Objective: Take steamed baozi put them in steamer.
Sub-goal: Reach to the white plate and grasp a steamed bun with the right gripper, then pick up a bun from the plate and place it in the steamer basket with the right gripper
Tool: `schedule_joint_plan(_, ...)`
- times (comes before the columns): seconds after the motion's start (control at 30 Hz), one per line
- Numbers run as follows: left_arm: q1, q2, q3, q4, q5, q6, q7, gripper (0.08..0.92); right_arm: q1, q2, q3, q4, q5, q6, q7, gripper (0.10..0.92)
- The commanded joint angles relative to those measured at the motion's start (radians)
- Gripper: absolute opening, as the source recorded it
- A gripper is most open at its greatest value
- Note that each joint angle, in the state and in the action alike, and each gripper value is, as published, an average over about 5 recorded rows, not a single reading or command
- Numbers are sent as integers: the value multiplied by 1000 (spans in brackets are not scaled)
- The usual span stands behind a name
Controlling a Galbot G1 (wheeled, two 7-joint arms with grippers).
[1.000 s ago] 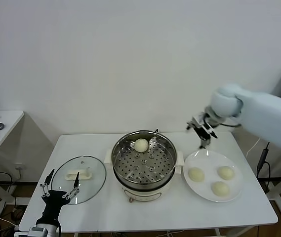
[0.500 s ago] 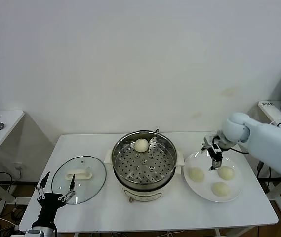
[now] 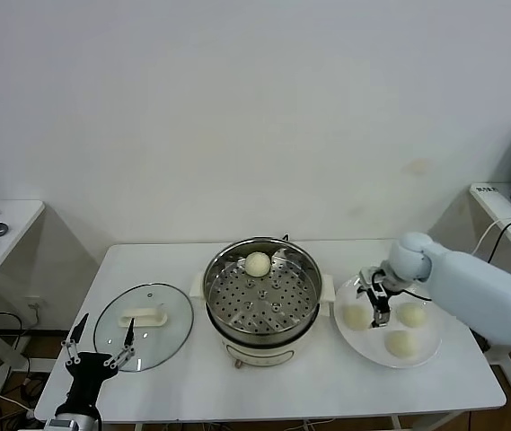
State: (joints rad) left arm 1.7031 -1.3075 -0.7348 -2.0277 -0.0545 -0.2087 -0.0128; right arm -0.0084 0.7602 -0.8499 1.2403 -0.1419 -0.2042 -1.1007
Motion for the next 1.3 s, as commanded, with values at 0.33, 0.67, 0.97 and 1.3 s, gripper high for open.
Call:
schedule_joint_plan(0.33,0,0,1,-4,0,-2,-2,823,-57,44,45,-46,-33,6,9,722)
schedule_joint_plan(0.67,-3,6,2,-15,-9,-1,-1,823,27,-38,17,53,28,-8,-33,563)
schedule_joint_plan(0.97,-27,22,17,-21,-26,0,0,823,505,-160,-234,230,304,-89,-38,560)
schedule_joint_plan(1.3,-51,30,46,-25,-27,0,0,823,971,99,-606,374,712,-307,87,570)
